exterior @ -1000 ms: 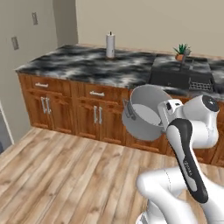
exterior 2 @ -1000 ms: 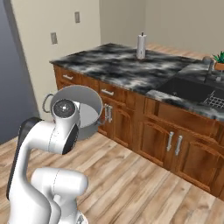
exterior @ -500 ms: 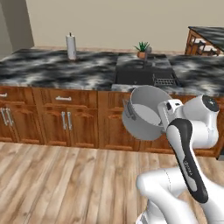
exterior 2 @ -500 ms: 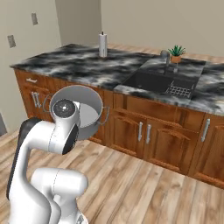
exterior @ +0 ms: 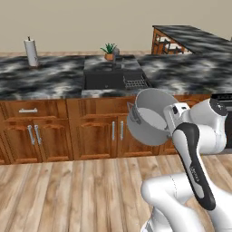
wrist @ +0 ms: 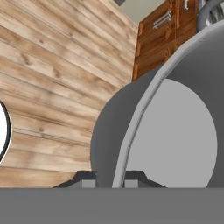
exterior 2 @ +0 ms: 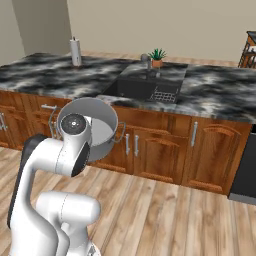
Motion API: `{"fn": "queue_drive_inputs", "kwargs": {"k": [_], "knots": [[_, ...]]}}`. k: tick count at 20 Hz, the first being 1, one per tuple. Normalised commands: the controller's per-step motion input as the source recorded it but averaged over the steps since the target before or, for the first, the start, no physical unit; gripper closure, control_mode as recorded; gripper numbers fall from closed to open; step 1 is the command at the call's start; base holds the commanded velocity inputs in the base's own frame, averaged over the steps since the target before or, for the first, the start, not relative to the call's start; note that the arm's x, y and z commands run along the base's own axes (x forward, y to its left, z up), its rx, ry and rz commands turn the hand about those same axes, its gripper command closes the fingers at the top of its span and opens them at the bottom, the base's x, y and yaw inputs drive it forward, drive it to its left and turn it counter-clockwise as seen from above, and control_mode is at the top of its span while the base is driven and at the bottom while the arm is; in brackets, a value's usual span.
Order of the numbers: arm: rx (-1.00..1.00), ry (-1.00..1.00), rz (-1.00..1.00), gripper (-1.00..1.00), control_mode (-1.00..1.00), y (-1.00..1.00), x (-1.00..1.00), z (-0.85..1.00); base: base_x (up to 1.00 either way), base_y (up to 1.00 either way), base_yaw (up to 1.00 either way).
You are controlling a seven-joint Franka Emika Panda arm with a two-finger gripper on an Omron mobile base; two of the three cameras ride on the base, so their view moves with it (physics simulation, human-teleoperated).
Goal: Move the pot and pan from the stove into the sink.
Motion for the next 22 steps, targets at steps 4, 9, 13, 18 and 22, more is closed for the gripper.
{"fn": "queue_drive_inputs", "kwargs": {"k": [4, 9, 13, 18, 22], "knots": [[0.00, 0.00, 0.00, 1.00, 1.00, 0.00, 0.00, 0.00, 0.00, -0.17, -0.13], [0.00, 0.00, 0.00, 1.00, 1.00, 0.00, 0.00, 0.00, 0.00, 0.14, 0.00], [0.00, 0.00, 0.00, 1.00, 1.00, 0.00, 0.00, 0.00, 0.00, 0.76, -0.02], [0.00, 0.00, 0.00, 1.00, 1.00, 0.00, 0.00, 0.00, -0.01, 0.19, 0.00], [0.00, 0.00, 0.00, 1.00, 1.00, 0.00, 0.00, 0.00, 0.09, 0.00, 0.00]]}}
